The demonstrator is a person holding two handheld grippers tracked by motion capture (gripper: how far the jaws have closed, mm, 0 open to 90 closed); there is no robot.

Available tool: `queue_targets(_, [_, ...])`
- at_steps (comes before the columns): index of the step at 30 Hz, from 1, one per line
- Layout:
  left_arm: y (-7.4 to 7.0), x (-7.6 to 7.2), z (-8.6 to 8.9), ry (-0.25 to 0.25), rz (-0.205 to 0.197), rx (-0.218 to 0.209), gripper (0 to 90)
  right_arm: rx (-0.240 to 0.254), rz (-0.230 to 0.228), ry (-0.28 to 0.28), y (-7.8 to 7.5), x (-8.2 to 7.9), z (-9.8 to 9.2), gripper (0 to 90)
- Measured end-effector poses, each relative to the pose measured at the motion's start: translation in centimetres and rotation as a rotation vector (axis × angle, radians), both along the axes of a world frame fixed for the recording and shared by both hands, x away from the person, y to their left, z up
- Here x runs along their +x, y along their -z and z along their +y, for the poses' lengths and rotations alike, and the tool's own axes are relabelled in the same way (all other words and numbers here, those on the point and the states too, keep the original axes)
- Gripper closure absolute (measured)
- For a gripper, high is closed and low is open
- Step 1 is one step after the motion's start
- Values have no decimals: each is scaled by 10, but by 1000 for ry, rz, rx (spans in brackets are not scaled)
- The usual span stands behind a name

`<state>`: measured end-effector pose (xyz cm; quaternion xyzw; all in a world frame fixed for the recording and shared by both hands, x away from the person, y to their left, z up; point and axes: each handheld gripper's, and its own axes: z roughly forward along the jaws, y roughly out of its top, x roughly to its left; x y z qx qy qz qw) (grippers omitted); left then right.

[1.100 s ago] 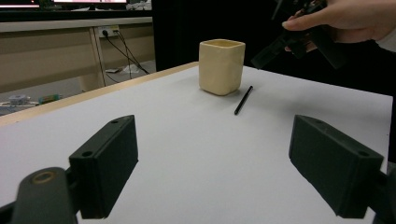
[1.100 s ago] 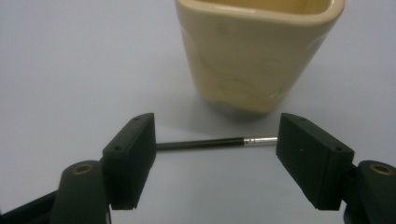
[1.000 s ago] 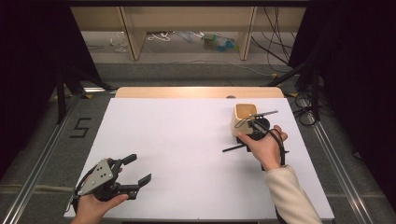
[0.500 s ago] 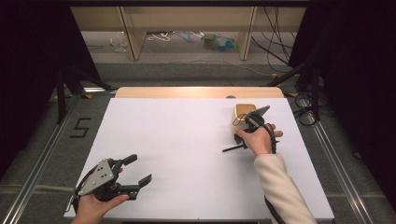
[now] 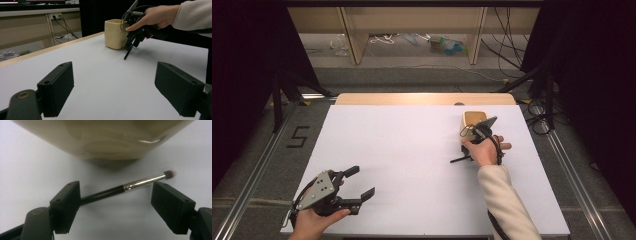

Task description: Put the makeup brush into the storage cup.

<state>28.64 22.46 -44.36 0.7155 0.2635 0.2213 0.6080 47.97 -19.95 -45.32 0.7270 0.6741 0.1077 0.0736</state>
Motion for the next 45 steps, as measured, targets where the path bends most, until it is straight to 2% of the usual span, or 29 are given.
queue_targets(2, [0,0,0,0,0,-1,156,5,-15,25,0,1,2,251])
queue_targets(6, [0,-1,-1,1,5,-4,156,-7,-24,17,2,1,1,251])
queue_targets(7, [0,-1,-1,2,5,-5,156,-9,-18,30,2,2,2,252])
queue_targets(8, [0,-1,-1,3,5,-4,156,-14,-25,8,3,1,1,251])
queue_targets(11, [0,-1,-1,3,6,-2,156,-7,-27,42,4,2,2,252])
queue_targets(14, [0,-1,-1,3,5,-1,156,-16,-38,41,6,2,3,253])
queue_targets(15, [0,-1,-1,3,5,-1,156,-16,-30,46,5,2,3,255])
queue_targets(16, [0,-1,-1,3,5,-1,156,-22,-33,45,5,2,4,259])
queue_targets(17, [0,-1,-1,3,5,-1,156,-24,-56,24,7,1,2,265])
queue_targets(18, [0,-1,-1,3,4,1,156,-32,-40,17,6,1,3,269])
queue_targets(20, [0,-1,-1,4,4,3,156,-24,-31,32,5,1,4,294])
queue_targets(21, [0,-1,-1,4,5,2,156,-35,-13,10,5,0,3,317])
queue_targets(23, [0,-1,-1,4,4,3,156,-25,-26,27,5,0,4,349])
queue_targets(24, [0,-1,-1,4,3,3,156,-46,-24,-11,5,-1,1,350])
queue_targets(25, [0,-1,-1,4,3,4,156,-33,-15,26,5,-1,4,359])
queue_targets(27, [0,-1,-1,4,4,4,156,-28,-25,46,5,0,5,374])
queue_targets(29, [0,-1,-1,3,3,5,156,-38,-55,10,7,-2,2,379])
queue_targets(31, [0,-1,-1,3,4,5,156,-58,-25,-21,5,-3,0,389])
queue_targets(33, [0,-1,-1,3,4,6,156,-38,-37,31,5,-3,4,401])
queue_targets(35, [0,-1,-1,2,4,6,156,-43,-46,8,5,-4,2,434])
queue_targets(39, [0,-1,-1,3,3,8,156,-38,-35,18,4,-6,1,509])
queue_targets(44, [0,-1,-1,3,3,9,156,-32,-34,3,3,-7,-1,584])
queue_targets(45, [0,-1,-1,2,3,9,156,-37,-43,-18,4,-8,-3,606])
